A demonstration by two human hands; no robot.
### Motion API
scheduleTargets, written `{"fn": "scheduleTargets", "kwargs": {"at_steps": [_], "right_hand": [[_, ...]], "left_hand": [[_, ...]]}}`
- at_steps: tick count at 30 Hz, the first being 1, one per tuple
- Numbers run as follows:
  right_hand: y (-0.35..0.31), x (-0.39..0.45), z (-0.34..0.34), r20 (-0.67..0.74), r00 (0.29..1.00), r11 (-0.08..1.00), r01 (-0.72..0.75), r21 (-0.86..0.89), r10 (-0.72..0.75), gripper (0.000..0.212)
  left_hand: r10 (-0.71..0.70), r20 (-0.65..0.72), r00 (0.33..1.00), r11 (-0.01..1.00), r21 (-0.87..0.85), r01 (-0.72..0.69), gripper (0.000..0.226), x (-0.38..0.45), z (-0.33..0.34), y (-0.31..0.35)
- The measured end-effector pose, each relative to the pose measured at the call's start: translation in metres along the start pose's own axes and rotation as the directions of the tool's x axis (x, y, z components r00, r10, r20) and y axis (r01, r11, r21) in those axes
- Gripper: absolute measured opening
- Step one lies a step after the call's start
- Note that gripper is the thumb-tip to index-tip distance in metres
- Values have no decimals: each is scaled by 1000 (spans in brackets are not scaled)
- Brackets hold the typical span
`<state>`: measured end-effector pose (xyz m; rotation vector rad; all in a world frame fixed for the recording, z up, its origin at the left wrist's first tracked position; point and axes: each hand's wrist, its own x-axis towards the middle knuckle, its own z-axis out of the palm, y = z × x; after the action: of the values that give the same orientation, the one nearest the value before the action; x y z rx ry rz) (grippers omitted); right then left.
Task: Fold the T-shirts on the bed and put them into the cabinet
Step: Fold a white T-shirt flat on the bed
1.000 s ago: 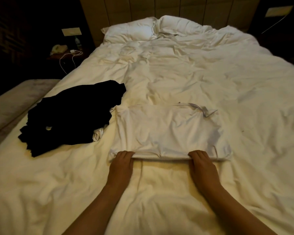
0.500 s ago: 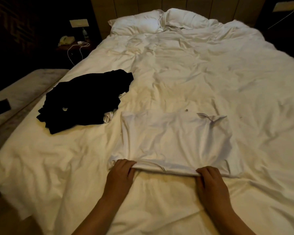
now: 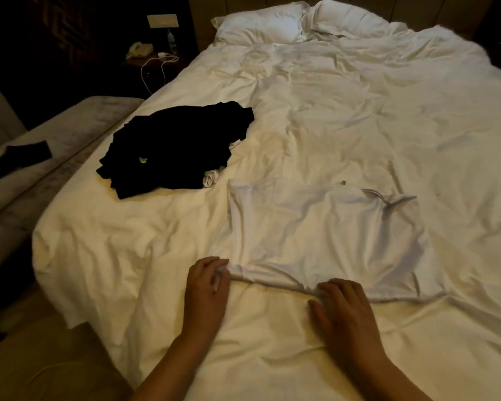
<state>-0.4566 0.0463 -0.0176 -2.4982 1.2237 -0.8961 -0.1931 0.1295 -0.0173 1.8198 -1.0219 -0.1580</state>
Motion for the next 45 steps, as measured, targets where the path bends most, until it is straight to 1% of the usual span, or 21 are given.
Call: {"fn": "scheduleTargets", "kwargs": {"at_steps": [2,4,5,6,7,9,13,15,16,19,20,22,24,25,27,29,31,34,39,42,45], "right_hand": [[-16,8,15,23,998,997,58,48,-59,26],[-31,19,30,44,992,990,113,80,-117,23],[-39,25,36,54,987,985,144,91,-149,21],[-47,30,42,64,982,980,168,103,-176,19],[-55,35,47,69,978,976,188,112,-196,18],[-66,43,54,89,974,975,199,98,-207,17],[-75,56,75,136,976,985,172,-10,-169,20],[-76,61,79,136,982,990,137,-20,-133,21],[-76,63,79,121,985,992,127,-11,-125,19],[-79,65,71,50,991,991,119,55,-122,10],[-79,65,70,49,991,990,124,66,-128,10],[-77,64,72,112,983,989,143,40,-147,12],[-73,64,78,201,967,987,162,-5,-158,18],[-72,66,80,221,963,987,159,-8,-153,23],[-73,80,80,198,970,990,140,15,-141,31],[-75,106,81,150,979,991,134,27,-136,37],[-74,141,86,141,982,992,125,3,-124,40],[-71,197,105,172,977,987,140,-73,-126,29],[-68,271,141,302,951,993,89,-80,-61,27],[-68,300,162,358,931,962,160,-221,-73,33],[-69,319,177,477,879,928,186,-323,-10,47]], "left_hand": [[-190,-75,979,981,-62,186,24,3,-5,-1],[-393,-42,919,915,-124,385,33,10,-10,0],[-456,-8,890,883,-132,451,32,13,-12,0],[-480,23,877,870,-114,479,25,17,-13,-2],[-484,54,874,869,-95,487,16,20,-14,-3],[-468,82,880,874,-103,475,18,25,-15,-4],[-450,85,889,838,-304,454,12,31,-18,-12],[-424,112,899,821,-370,434,15,32,-21,-12],[-417,133,899,802,-412,433,18,32,-22,-12],[-413,182,892,673,-599,434,25,35,-27,-9],[-404,185,896,660,-620,425,27,37,-29,-9],[-374,186,908,712,-570,410,34,38,-32,-13],[-353,182,918,808,-436,397,33,35,-31,-18],[-352,164,921,842,-374,389,32,33,-30,-21],[-373,93,923,874,-298,384,32,31,-27,-25],[-408,37,912,878,-259,403,32,30,-23,-26],[-448,18,894,872,-212,441,38,30,-19,-26],[-486,-11,874,864,-157,479,41,30,-11,-27],[-447,-29,894,891,-102,442,21,29,-8,-30],[-431,-42,901,901,-82,427,28,31,-10,-36],[-433,-29,901,899,-82,430,37,33,-12,-41]]}}
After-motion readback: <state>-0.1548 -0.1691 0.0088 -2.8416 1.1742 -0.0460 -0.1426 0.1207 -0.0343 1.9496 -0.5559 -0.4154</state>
